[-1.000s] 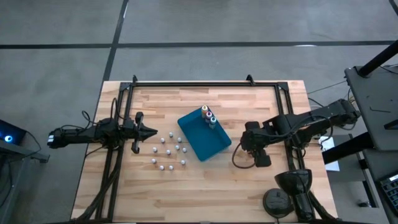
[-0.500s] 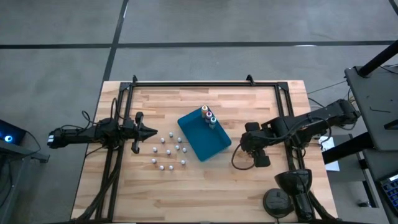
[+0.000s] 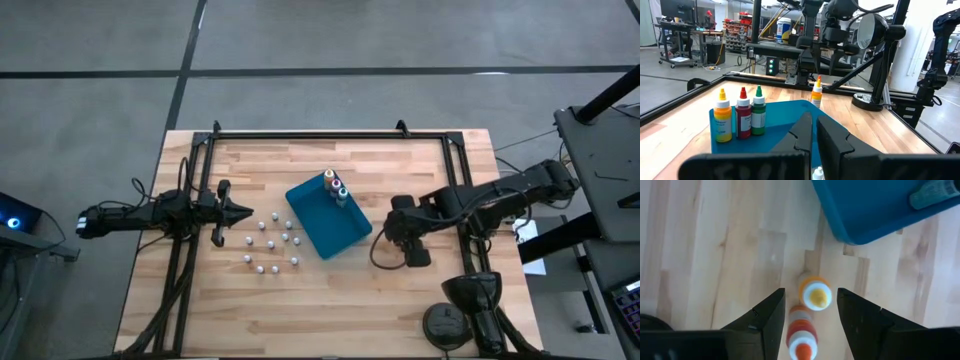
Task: Pick & Place food coloring
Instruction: Put the yellow food coloring bottle into the blue bin
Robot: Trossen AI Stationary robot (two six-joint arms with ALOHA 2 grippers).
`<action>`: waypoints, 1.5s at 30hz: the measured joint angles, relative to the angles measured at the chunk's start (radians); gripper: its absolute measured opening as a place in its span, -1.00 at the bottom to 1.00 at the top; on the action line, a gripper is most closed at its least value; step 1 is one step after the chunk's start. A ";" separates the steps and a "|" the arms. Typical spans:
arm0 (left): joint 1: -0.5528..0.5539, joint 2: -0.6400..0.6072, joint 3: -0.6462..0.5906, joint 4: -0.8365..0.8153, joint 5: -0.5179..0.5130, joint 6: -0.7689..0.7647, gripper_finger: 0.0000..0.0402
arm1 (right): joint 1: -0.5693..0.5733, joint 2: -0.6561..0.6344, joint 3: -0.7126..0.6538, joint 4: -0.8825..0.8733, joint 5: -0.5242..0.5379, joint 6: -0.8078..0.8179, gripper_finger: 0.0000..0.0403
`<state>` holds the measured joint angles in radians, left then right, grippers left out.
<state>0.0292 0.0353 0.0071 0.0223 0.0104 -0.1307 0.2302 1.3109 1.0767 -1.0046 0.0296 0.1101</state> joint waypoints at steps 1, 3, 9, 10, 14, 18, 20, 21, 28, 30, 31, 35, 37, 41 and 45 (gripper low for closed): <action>0.000 0.000 0.000 0.000 0.000 0.000 -1.00 | -0.007 0.000 0.000 0.000 0.000 -0.001 -0.16; 0.000 0.000 0.000 0.000 0.000 0.000 -1.00 | -0.022 0.001 0.000 0.000 0.000 -0.008 -0.16; 0.000 0.000 0.000 0.000 0.000 0.000 -1.00 | -0.046 0.001 -0.004 0.008 -0.001 -0.030 -0.16; 0.000 0.000 0.000 0.000 0.000 0.000 -1.00 | -0.048 0.001 -0.007 0.012 -0.002 -0.034 -0.16; 0.000 0.000 0.000 0.000 0.000 0.000 -1.00 | -0.048 0.002 -0.019 0.032 -0.006 -0.035 -0.12; 0.000 0.000 0.000 0.000 0.000 0.000 -1.00 | -0.048 0.002 -0.034 0.051 -0.006 -0.039 -0.01; 0.000 0.000 0.000 0.000 0.000 0.000 -1.00 | -0.048 0.002 -0.044 0.054 -0.006 -0.039 0.04; 0.000 0.000 0.000 0.000 0.000 0.000 -1.00 | -0.048 0.002 -0.051 0.058 -0.005 -0.039 0.06; 0.000 0.000 0.000 0.000 0.000 0.000 -1.00 | -0.048 0.002 -0.093 0.080 -0.004 -0.039 0.13; 0.000 0.000 0.000 0.000 0.000 0.000 -1.00 | -0.048 0.002 -0.105 0.092 -0.004 -0.042 0.13; 0.000 0.000 0.000 0.000 0.000 0.000 -1.00 | -0.048 0.002 -0.111 0.098 -0.005 -0.043 0.13; 0.000 0.000 0.000 0.000 0.000 0.000 -1.00 | -0.048 0.002 -0.132 0.105 -0.004 -0.043 0.13; 0.000 0.000 0.000 0.000 0.000 0.000 -1.00 | -0.048 0.002 -0.139 0.106 -0.004 -0.043 0.13; 0.000 0.000 0.000 0.000 0.000 0.000 -1.00 | -0.048 0.002 -0.148 0.113 -0.004 -0.043 0.12; 0.000 0.000 0.000 0.000 0.000 0.000 -1.00 | -0.047 0.002 -0.152 0.130 -0.005 -0.047 0.12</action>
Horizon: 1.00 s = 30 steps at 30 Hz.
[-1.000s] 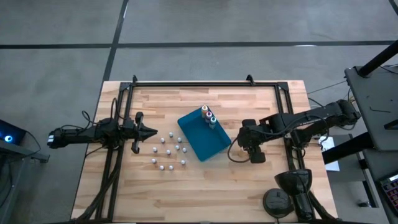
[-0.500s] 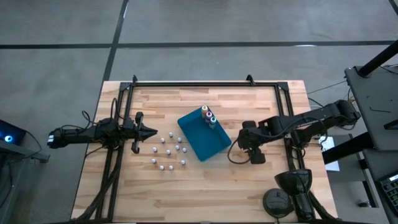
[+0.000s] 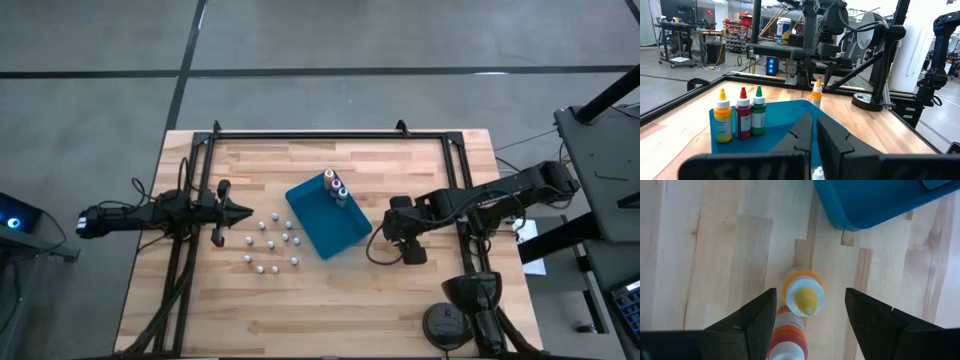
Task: Pick & Place food coloring
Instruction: Put the yellow food coloring bottle into the blue bin
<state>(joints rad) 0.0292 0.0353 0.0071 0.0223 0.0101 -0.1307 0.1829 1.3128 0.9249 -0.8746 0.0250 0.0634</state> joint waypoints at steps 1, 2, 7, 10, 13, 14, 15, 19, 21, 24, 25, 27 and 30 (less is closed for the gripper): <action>0.000 0.000 0.000 0.000 0.000 0.000 -1.00 | 0.000 0.000 -0.001 0.002 0.000 -0.006 0.12; 0.000 0.000 0.000 0.000 0.000 0.000 -1.00 | 0.000 0.000 -0.002 0.002 0.000 -0.011 0.12; 0.000 0.000 0.000 0.000 0.000 0.000 -1.00 | 0.000 0.006 -0.010 0.008 0.000 -0.015 0.12; 0.000 0.000 0.000 0.000 0.000 0.000 -1.00 | 0.000 0.020 -0.014 0.017 -0.001 -0.015 0.12; 0.000 0.000 0.000 0.000 0.000 0.000 -1.00 | 0.000 0.032 -0.014 0.025 -0.001 -0.018 0.12; 0.000 0.000 0.000 0.000 0.000 0.000 -1.00 | 0.000 0.033 -0.014 0.025 -0.001 -0.019 0.12; 0.000 0.000 0.000 0.000 0.000 0.000 -1.00 | 0.000 0.034 -0.014 0.025 -0.001 -0.018 0.12; 0.000 0.000 0.000 0.000 0.000 0.000 -1.00 | 0.000 0.034 -0.014 0.021 -0.002 -0.017 0.12; 0.000 0.000 0.000 0.000 0.000 0.000 -1.00 | 0.000 0.034 -0.014 0.020 -0.002 -0.016 0.12; 0.000 0.000 0.000 0.000 0.000 0.000 -1.00 | -0.001 0.034 -0.015 0.019 -0.006 -0.016 0.07; 0.000 0.000 0.000 0.000 0.000 0.000 -1.00 | -0.001 0.034 -0.017 0.019 -0.007 -0.016 0.04; 0.000 0.000 0.000 0.000 0.000 0.000 -1.00 | -0.001 0.034 -0.020 0.018 -0.008 -0.015 -0.03; 0.000 0.000 0.000 0.000 0.000 0.000 -1.00 | -0.001 0.034 -0.023 0.019 -0.010 -0.016 -0.16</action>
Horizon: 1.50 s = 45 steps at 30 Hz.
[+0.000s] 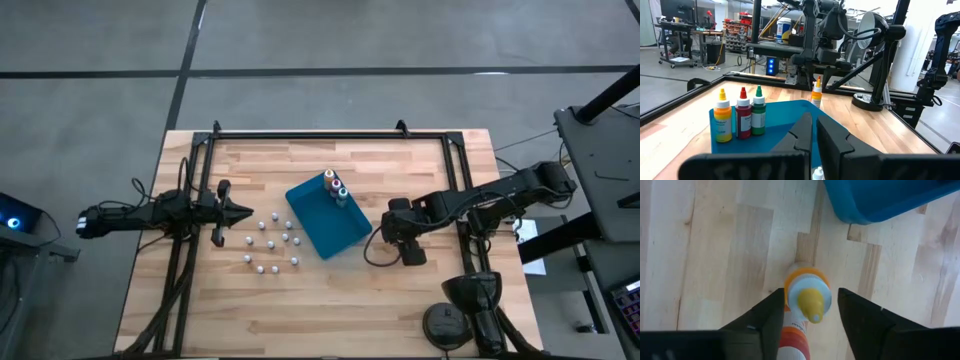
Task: Pick & Place food coloring
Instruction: Put the yellow food coloring bottle into the blue bin
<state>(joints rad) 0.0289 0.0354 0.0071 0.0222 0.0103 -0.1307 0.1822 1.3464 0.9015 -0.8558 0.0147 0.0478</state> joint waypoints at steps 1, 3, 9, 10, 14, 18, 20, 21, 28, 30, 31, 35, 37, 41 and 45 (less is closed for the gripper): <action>0.000 0.000 0.000 0.000 0.000 0.000 -1.00 | 0.000 0.000 -0.002 0.000 0.000 -0.001 -0.21; 0.000 0.000 0.000 0.000 0.000 0.000 -1.00 | 0.000 0.000 -0.004 0.000 0.000 -0.003 -0.31; 0.000 0.000 0.000 0.000 0.000 0.000 -1.00 | -0.005 -0.005 -0.004 0.002 0.000 -0.007 -0.50; 0.000 0.000 0.000 0.000 0.000 0.000 -1.00 | -0.009 -0.008 -0.005 0.001 -0.001 -0.007 -0.50; 0.000 0.000 0.000 0.000 0.000 0.000 -1.00 | -0.035 -0.016 0.009 -0.004 -0.036 -0.007 -0.46; 0.000 0.000 0.000 0.000 0.000 0.000 -1.00 | -0.063 -0.016 0.055 -0.006 -0.053 -0.028 -0.46; 0.000 0.000 0.000 0.000 0.000 0.000 -1.00 | -0.077 -0.016 0.083 -0.008 -0.053 -0.037 -0.47; 0.000 0.000 0.000 0.000 0.000 0.000 -1.00 | -0.085 -0.016 0.097 -0.010 -0.054 -0.042 -0.47; 0.000 0.000 0.000 0.000 0.000 0.000 -1.00 | -0.127 -0.018 0.200 -0.110 -0.075 -0.073 -0.47; 0.000 0.000 0.000 0.000 0.000 0.000 -1.00 | -0.131 -0.018 0.226 -0.136 -0.076 -0.084 -0.47; 0.000 0.000 0.000 0.000 0.000 0.000 -1.00 | -0.132 -0.018 0.238 -0.139 -0.076 -0.085 -0.47; 0.000 0.000 0.000 0.000 0.000 0.000 -1.00 | -0.137 -0.005 0.282 -0.139 -0.076 -0.078 -0.47; 0.000 0.000 0.000 0.000 0.000 0.000 -1.00 | -0.142 0.010 0.304 -0.143 -0.076 -0.070 -0.47; 0.000 0.000 0.000 0.000 0.000 0.000 -1.00 | -0.159 0.054 0.354 -0.142 -0.076 -0.039 -0.47; 0.000 0.000 0.000 0.000 0.000 0.000 -1.00 | -0.185 0.108 0.417 -0.141 -0.075 0.009 -0.47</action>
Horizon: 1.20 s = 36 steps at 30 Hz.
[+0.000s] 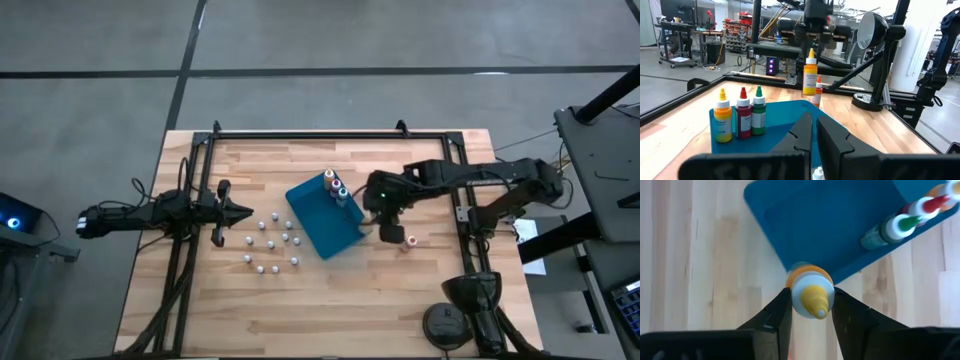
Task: Pick & Place food coloring
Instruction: Put the yellow food coloring bottle into the blue bin
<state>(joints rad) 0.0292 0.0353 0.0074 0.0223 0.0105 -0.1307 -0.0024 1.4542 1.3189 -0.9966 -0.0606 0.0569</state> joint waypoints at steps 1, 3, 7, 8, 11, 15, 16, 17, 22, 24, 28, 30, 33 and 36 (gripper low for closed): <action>0.000 0.000 0.000 0.000 0.000 0.000 -1.00 | -0.007 0.014 0.018 0.001 0.000 0.015 -0.47; 0.000 0.000 0.000 0.000 0.000 0.000 -1.00 | -0.023 0.041 0.050 0.001 0.000 0.039 -0.47; 0.000 0.000 0.000 0.000 0.000 0.000 -1.00 | -0.056 0.100 0.103 -0.001 0.000 0.074 -0.47; 0.000 0.000 0.000 0.000 0.000 0.000 -1.00 | -0.063 0.114 0.115 -0.004 0.000 0.083 -0.46; 0.000 0.000 0.000 0.000 0.000 0.000 -1.00 | -0.080 0.158 0.151 -0.016 0.000 0.105 -0.46; 0.000 0.000 0.000 0.000 0.000 0.000 -1.00 | -0.098 0.204 0.189 -0.029 -0.007 0.109 -0.46; 0.000 0.000 0.000 0.000 0.000 0.000 -1.00 | -0.103 0.213 0.196 -0.032 -0.014 0.104 -0.46; 0.000 0.000 0.000 0.000 0.000 0.000 -1.00 | -0.109 0.219 0.202 -0.032 -0.022 0.100 -0.46; 0.000 0.000 0.000 0.000 0.000 0.000 -1.00 | -0.139 0.237 0.217 -0.040 -0.026 0.092 -0.46; 0.000 0.000 0.000 0.000 0.000 0.000 -1.00 | -0.151 0.239 0.217 -0.040 -0.026 0.090 -0.46; 0.000 0.000 0.000 0.000 0.000 0.000 -1.00 | -0.170 0.244 0.217 -0.047 -0.026 0.090 -0.46; 0.000 0.000 0.000 0.000 0.000 0.000 -1.00 | -0.175 0.248 0.216 -0.047 -0.026 0.090 -0.46; 0.000 0.000 0.000 0.000 0.000 0.000 -1.00 | -0.180 0.252 0.216 -0.047 -0.025 0.090 -0.46; 0.000 0.000 0.000 0.000 0.000 0.000 -1.00 | -0.179 0.257 0.216 -0.045 -0.024 0.083 -0.46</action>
<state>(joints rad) 0.0288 0.0355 0.0071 0.0223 0.0103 -0.1307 -0.1818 1.7110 1.5349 -1.0420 -0.0841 0.1402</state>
